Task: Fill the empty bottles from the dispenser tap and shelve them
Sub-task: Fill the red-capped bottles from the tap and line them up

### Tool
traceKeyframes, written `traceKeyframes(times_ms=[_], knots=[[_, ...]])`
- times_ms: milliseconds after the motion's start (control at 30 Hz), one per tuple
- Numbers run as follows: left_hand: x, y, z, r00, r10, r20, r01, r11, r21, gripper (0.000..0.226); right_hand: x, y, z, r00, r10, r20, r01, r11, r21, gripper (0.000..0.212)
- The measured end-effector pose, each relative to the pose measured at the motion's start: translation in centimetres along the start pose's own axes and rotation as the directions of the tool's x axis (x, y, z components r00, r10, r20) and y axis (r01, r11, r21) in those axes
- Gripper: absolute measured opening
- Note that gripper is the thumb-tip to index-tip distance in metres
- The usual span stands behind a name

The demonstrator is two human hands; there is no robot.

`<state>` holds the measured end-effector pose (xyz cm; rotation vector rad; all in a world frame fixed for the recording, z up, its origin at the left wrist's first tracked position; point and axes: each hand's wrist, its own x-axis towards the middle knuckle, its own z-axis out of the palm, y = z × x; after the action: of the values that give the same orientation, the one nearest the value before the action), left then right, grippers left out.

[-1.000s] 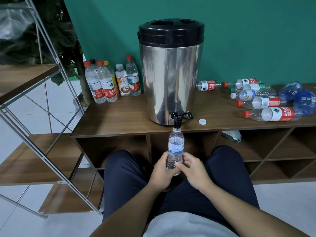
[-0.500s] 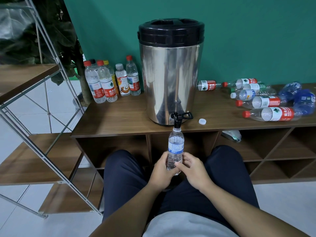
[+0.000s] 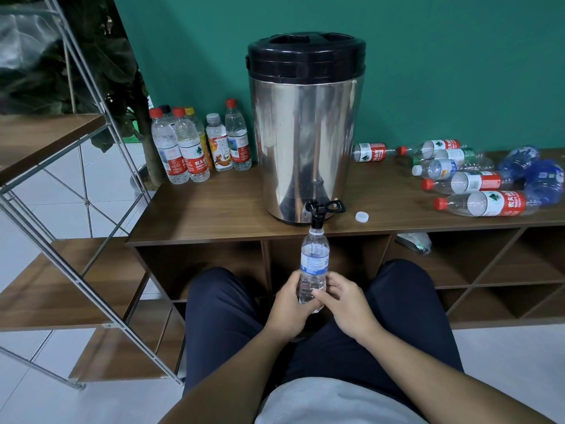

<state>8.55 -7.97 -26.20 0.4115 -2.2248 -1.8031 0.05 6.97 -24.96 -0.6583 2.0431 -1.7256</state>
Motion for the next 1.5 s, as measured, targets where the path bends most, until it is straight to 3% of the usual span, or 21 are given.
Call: traceKeyframes(times_ms=[1500], knots=[[0.08, -0.34, 0.01, 1.000, -0.003, -0.005, 0.003, 1.000, -0.010, 0.056, -0.06, -0.15, 0.06, 1.000, 0.008, 0.000, -0.008, 1.000, 0.001, 0.035]])
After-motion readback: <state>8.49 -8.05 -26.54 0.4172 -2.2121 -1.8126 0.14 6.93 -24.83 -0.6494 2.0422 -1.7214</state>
